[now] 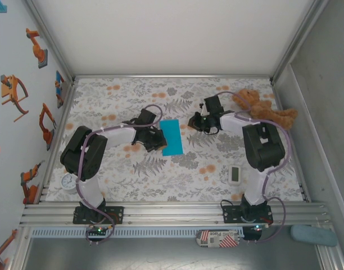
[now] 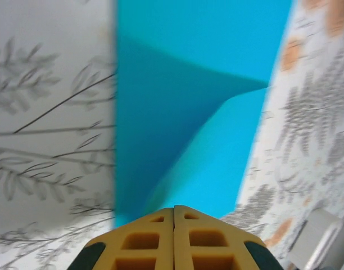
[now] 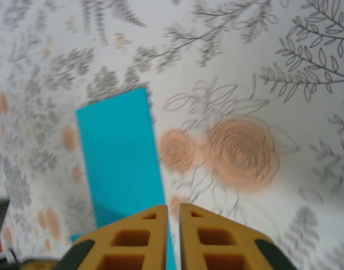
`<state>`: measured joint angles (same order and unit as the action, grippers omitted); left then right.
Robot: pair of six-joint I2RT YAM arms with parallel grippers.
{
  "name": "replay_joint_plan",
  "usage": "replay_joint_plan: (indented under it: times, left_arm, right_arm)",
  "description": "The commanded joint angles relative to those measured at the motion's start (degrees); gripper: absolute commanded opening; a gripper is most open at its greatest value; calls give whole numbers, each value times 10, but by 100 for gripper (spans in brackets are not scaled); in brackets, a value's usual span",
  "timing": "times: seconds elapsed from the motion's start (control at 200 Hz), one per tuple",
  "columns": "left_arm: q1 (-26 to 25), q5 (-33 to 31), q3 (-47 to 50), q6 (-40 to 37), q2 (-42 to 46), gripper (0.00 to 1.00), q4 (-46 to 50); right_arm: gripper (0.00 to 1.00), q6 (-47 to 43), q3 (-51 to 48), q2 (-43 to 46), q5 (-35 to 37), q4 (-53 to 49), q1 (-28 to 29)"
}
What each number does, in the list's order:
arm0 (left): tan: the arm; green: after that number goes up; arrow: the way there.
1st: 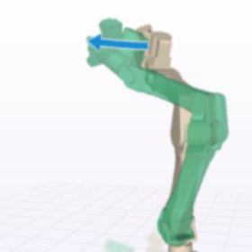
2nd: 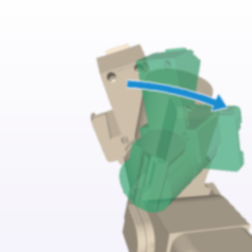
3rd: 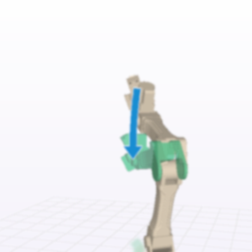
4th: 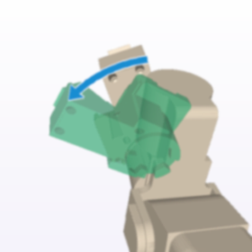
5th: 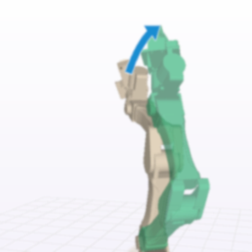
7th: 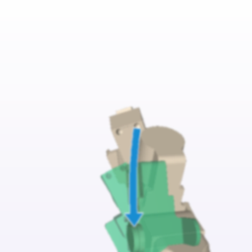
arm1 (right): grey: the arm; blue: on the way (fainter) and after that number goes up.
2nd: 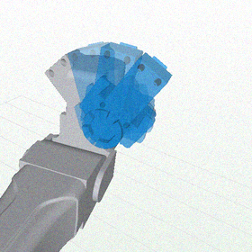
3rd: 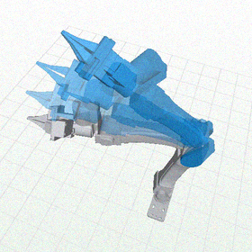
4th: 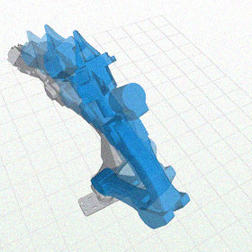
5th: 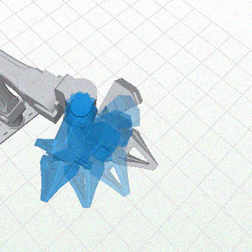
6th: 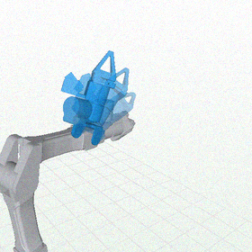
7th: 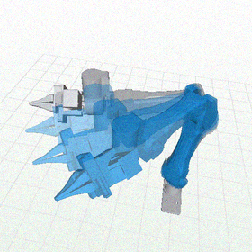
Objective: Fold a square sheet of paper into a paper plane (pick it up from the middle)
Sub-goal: Fold the triangle a second time at the center of the table, then turn over the paper at the center of the table.
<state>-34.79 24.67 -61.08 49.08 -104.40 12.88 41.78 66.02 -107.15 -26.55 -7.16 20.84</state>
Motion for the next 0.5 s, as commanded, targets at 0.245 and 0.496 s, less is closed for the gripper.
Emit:
replay_joint_plan:
  times: [0.245, 0.496]
  left_arm:
    - [17, -8, -20, -17, -13, 16, -50]
    - [35, -13, -9, -20, -51, 16, -68]
  right_arm:
    - [55, 60, -87, 81, 65, 24, 51]
    - [46, 117, -88, 46, 49, 79, 95]
